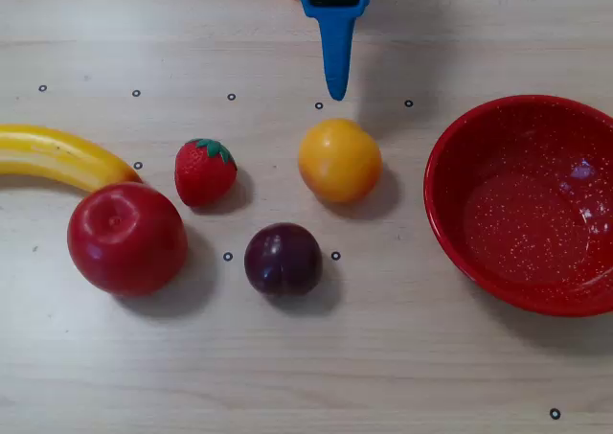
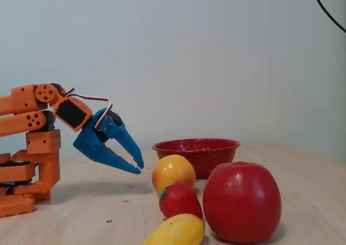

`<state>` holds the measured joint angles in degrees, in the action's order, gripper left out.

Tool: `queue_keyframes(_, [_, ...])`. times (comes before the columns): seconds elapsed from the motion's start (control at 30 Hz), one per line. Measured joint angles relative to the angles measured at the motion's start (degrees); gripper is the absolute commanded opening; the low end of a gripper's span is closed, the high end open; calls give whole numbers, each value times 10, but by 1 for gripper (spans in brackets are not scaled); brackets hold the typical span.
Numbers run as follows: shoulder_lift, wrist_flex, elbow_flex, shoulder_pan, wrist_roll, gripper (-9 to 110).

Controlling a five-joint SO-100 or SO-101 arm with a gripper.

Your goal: Put the banana in the red bowl.

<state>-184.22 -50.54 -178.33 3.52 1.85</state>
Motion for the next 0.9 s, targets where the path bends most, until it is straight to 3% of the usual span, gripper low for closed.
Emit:
queue_keyframes(0.67, [1,-48,17,0,-7,0])
queue_keyframes(0.9, [113,-66,67,-2,-9,0])
